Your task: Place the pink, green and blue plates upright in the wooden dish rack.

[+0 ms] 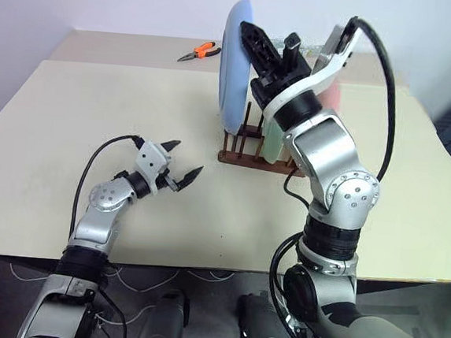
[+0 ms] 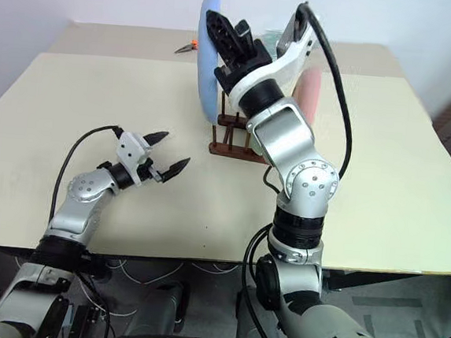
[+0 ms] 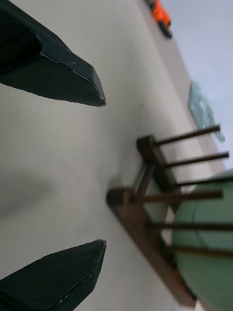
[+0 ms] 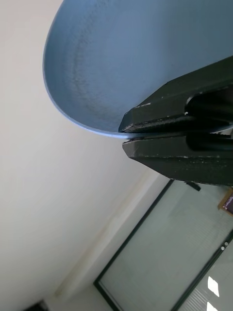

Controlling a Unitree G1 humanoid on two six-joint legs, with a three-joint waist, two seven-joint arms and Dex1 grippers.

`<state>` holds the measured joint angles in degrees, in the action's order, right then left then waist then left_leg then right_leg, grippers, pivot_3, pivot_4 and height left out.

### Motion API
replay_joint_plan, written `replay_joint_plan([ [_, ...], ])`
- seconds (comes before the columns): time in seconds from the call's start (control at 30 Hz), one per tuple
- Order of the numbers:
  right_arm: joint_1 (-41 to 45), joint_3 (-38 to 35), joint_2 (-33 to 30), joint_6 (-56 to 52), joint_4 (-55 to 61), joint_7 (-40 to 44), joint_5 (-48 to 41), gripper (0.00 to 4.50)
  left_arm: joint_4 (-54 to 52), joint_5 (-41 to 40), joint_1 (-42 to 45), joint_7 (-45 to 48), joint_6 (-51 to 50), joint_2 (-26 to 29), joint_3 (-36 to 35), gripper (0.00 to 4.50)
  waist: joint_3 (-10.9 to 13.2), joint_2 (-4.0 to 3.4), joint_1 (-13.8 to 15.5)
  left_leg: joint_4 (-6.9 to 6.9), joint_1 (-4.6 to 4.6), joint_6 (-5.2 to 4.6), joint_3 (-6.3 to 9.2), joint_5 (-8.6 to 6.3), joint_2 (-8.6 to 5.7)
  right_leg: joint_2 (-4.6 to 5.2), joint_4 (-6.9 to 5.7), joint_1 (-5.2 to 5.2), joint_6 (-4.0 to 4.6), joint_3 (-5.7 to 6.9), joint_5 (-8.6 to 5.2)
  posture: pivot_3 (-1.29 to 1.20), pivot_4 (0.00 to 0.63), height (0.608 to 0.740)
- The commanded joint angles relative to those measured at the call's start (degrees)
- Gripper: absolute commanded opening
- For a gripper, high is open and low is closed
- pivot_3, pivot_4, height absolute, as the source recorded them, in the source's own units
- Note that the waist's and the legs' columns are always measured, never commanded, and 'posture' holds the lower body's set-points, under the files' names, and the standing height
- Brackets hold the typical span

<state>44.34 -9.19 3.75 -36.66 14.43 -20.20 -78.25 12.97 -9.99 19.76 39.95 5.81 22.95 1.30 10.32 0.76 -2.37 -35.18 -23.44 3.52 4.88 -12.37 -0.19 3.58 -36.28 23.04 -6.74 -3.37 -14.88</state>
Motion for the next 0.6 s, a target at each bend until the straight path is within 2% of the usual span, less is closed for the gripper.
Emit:
replay_joint_plan([
  [0.03,-0.04,-0.76,-0.46,1.54,-1.08,-0.79,2.63,0.03,-2.9,-0.71,0.32,0.45,-0.68,0.32,-0.44,4.5,0.0,0.0,-0.1,0.0,0.0,0.0,-0.01,0.0,0.0,0.0,0.01,0.0,0.0,-0.01,0.0,0.0,0.15,0.74],
  [0.37,3.9,-1.46,-0.22,2.54,-8.91,0.75,7.49,0.03,-4.13,-0.25,-0.1,1.16,-2.38,0.32,0.06,4.5,0.02,-0.03,-0.22,0.04,0.01,0.0,-0.03,0.0,0.03,-0.05,0.0,0.06,0.0,-0.02,0.0,0.0,0.15,0.74],
  [0.47,6.75,-1.05,-0.66,2.65,-12.05,2.36,10.51,0.9,-4.27,-0.11,-0.04,1.4,-2.59,0.24,0.27,4.5,0.02,-0.03,-0.22,0.03,0.01,0.0,-0.03,0.0,0.03,-0.05,0.0,0.06,0.0,-0.02,0.0,0.0,0.15,0.74],
  [0.6,9.88,0.56,-3.57,2.68,-12.55,5.82,17.16,2.81,-4.57,-0.04,-0.18,1.46,-2.83,0.21,0.4,4.5,0.02,-0.03,-0.19,0.04,0.0,0.0,-0.04,0.0,0.03,-0.05,0.01,0.06,0.0,-0.02,0.0,0.0,0.15,0.74],
])
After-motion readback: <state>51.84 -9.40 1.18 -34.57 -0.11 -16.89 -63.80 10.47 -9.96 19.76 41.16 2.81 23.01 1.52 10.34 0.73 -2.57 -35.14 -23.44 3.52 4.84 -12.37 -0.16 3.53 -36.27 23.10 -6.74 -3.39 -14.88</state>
